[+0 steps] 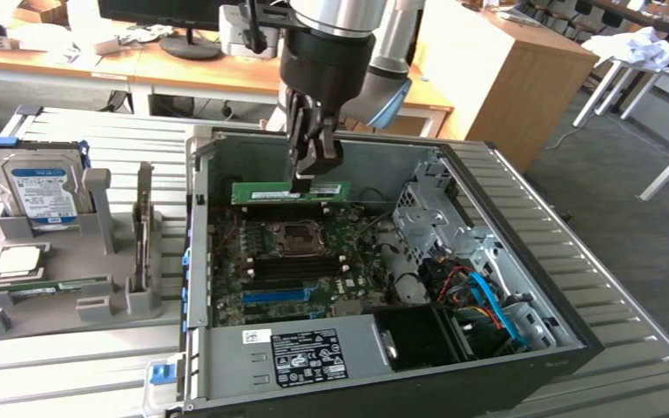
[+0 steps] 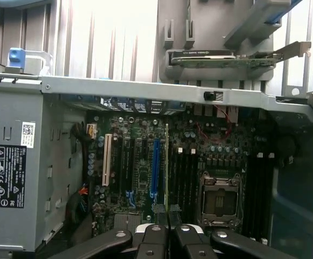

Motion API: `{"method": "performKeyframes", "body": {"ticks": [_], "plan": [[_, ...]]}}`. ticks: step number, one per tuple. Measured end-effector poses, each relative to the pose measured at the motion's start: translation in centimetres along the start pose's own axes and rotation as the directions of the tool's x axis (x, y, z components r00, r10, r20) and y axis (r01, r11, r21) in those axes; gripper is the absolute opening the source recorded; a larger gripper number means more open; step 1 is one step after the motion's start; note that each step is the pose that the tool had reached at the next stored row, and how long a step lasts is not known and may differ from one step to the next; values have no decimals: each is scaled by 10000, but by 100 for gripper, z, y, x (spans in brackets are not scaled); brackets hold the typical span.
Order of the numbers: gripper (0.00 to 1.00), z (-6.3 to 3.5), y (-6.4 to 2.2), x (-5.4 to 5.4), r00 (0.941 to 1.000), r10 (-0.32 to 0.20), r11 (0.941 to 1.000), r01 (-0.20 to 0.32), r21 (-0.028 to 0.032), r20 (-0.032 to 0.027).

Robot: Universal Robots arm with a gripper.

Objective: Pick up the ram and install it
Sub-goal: 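Pick up the ram and move it above insertion slot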

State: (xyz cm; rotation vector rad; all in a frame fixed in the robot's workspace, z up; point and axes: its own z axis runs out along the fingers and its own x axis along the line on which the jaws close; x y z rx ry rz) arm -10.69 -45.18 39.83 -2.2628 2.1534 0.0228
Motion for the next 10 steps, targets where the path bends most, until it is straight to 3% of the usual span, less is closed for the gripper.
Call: {"method": "performKeyframes", "body": {"ticks": [10], "plan": [[12,0,-111,5,10000,1,10000,-1,0,-1]]}}
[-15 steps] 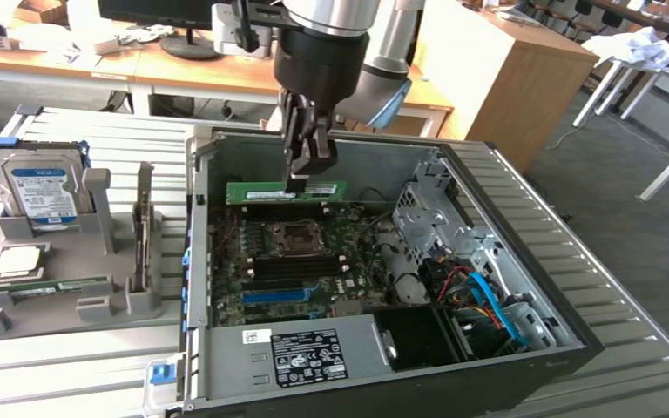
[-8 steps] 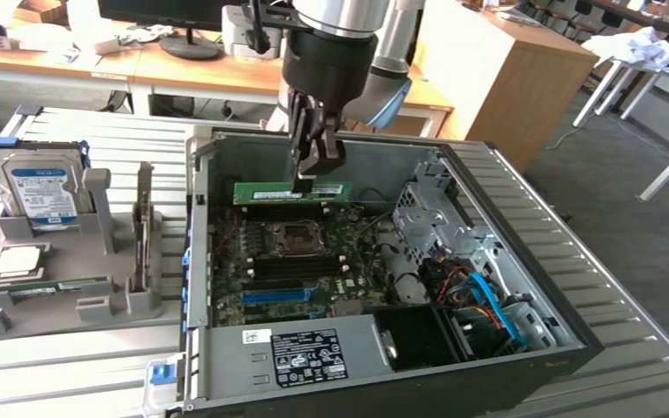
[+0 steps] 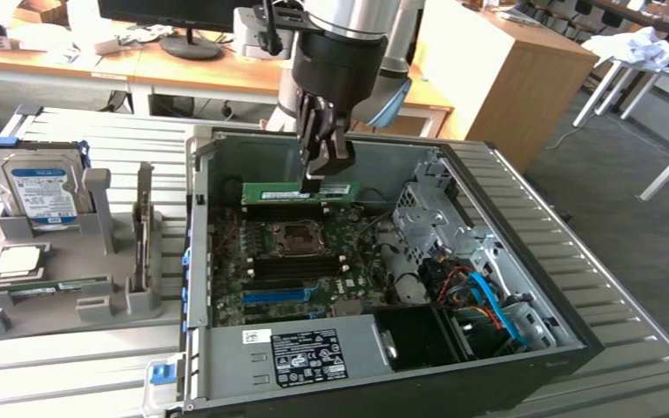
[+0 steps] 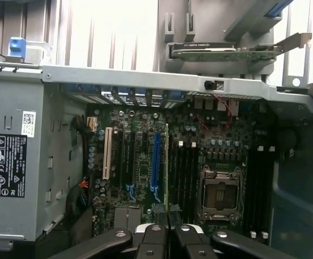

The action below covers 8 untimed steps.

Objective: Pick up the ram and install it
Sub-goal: 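Pick up the ram and move it above insertion slot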

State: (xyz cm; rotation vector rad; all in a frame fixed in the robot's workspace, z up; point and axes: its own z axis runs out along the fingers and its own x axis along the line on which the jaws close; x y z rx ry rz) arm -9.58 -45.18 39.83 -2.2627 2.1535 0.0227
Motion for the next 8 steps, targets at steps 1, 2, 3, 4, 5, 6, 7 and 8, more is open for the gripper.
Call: {"method": "performKeyframes", "body": {"ticks": [1,2,3,4,5,6,7,8], "plan": [[12,0,-10,0,10000,-1,10000,1,0,0],[12,0,-22,1,10000,-1,10000,1,0,0],[12,0,-33,2,10000,-1,10000,1,-1,0],[12,0,-44,2,10000,-1,10000,1,0,0],[12,0,-55,3,10000,-1,10000,1,-1,0],[12,0,-67,3,10000,-1,10000,1,0,0],[12,0,-78,4,10000,-1,10000,1,0,1],[12,0,-89,4,10000,0,10000,0,0,0]]}}
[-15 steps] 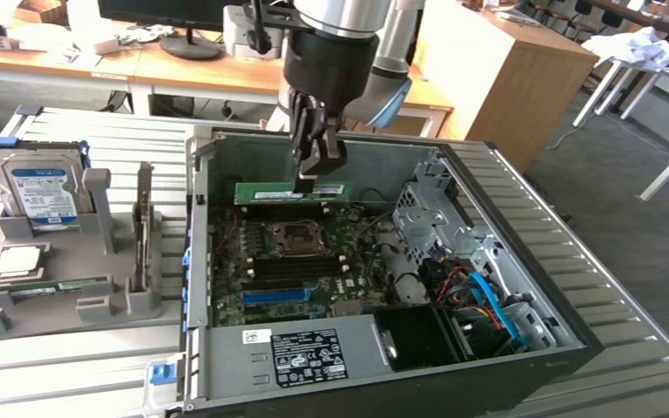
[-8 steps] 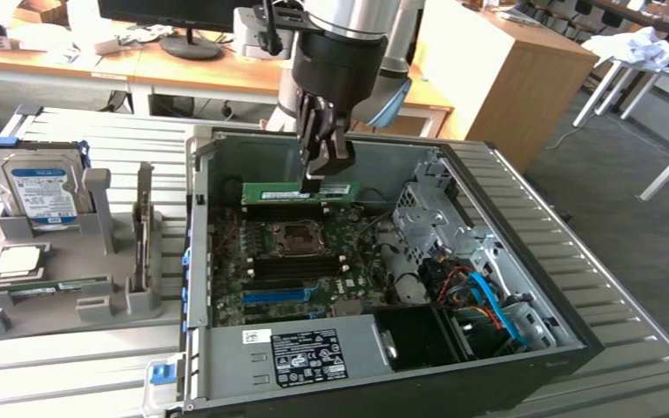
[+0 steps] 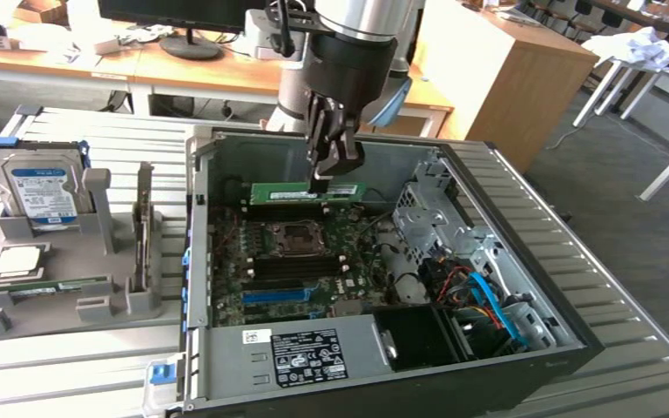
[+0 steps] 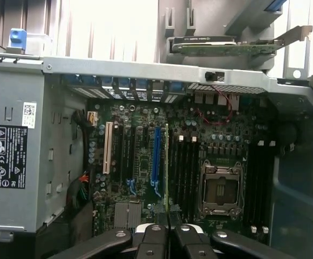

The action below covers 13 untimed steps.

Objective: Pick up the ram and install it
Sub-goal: 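Pick up the ram and move it above insertion slot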

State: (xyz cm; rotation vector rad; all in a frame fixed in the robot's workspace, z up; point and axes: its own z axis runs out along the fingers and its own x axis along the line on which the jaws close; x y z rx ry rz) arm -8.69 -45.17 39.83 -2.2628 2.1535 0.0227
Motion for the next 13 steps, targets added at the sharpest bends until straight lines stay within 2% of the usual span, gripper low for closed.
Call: {"method": "performKeyframes", "body": {"ticks": [13], "plan": [[12,0,-146,7,10000,0,10000,0,0,0]]}}
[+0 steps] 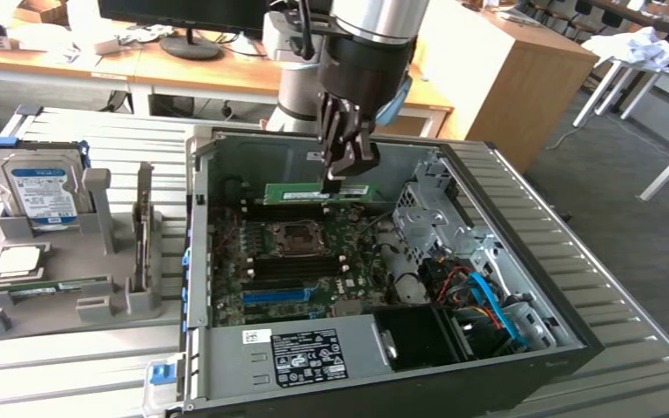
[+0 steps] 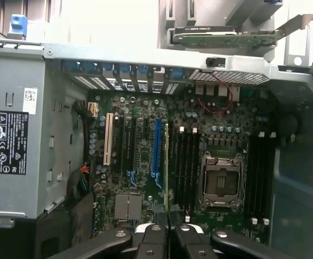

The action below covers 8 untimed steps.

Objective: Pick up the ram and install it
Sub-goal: 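Pick up the ram and move it above insertion slot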

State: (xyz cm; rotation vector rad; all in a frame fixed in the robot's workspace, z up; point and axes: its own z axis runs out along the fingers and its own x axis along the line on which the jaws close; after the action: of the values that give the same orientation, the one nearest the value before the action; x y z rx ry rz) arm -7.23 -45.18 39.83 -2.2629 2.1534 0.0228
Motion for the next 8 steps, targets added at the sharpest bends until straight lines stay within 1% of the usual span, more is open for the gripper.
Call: {"method": "performKeyframes", "body": {"ticks": [8], "plan": [[12,0,-111,5,10000,0,10000,0,0,0]]}}
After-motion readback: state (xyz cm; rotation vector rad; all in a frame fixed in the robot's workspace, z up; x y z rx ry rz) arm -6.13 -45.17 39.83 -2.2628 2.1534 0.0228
